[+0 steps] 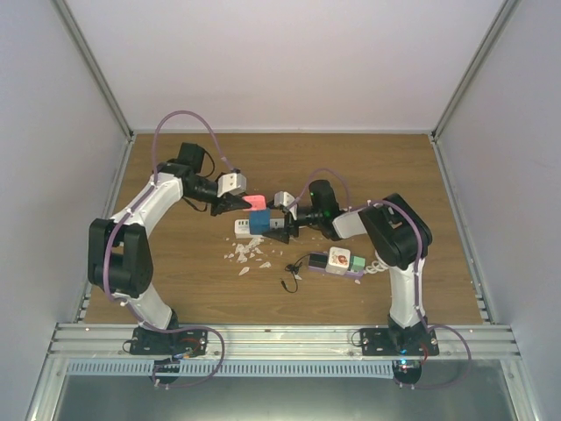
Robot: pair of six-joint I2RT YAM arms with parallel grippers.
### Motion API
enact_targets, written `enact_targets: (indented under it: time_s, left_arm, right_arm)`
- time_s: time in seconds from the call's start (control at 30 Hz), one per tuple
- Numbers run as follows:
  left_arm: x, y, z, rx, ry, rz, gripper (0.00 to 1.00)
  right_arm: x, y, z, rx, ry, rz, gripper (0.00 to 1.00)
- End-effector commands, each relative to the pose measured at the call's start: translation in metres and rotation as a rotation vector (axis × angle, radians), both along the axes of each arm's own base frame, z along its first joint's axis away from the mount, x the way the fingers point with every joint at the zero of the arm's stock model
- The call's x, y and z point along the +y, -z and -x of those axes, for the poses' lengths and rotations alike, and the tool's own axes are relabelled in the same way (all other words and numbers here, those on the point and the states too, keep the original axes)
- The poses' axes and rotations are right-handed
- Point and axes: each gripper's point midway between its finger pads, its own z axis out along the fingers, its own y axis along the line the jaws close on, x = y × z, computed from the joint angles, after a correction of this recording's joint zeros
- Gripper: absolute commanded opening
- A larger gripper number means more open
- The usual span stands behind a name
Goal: Pull the plug off the socket
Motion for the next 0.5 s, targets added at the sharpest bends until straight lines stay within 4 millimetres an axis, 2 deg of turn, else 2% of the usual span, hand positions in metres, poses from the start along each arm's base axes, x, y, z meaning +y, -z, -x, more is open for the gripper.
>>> enact_targets:
  time_s: [0.0, 0.13, 0.23, 0.47]
  left_arm:
    - [0.001, -0.034, 0.000, -0.012, -0.026, 0.070, 0.11]
    - [0.003, -0.044, 0.000, 0.016, -0.052, 0.092, 0.12]
    - [0.004, -0.049, 0.000, 0.033, -0.051, 0.088, 0.12]
    - [0.005, -0.067, -0.001, 0.035, -0.056, 0.107, 0.14]
  right_arm:
    - [0.003, -0.037, -0.002, -0.045, -0.008, -0.036, 1.00]
    - [0.003, -0.059, -0.008, -0.053, -0.002, -0.043, 1.00]
    - [-0.001, -0.075, -0.017, -0.054, 0.068, -0.052, 1.00]
    - [-0.016, -0.102, -0.016, -0.037, 0.064, -0.027, 1.00]
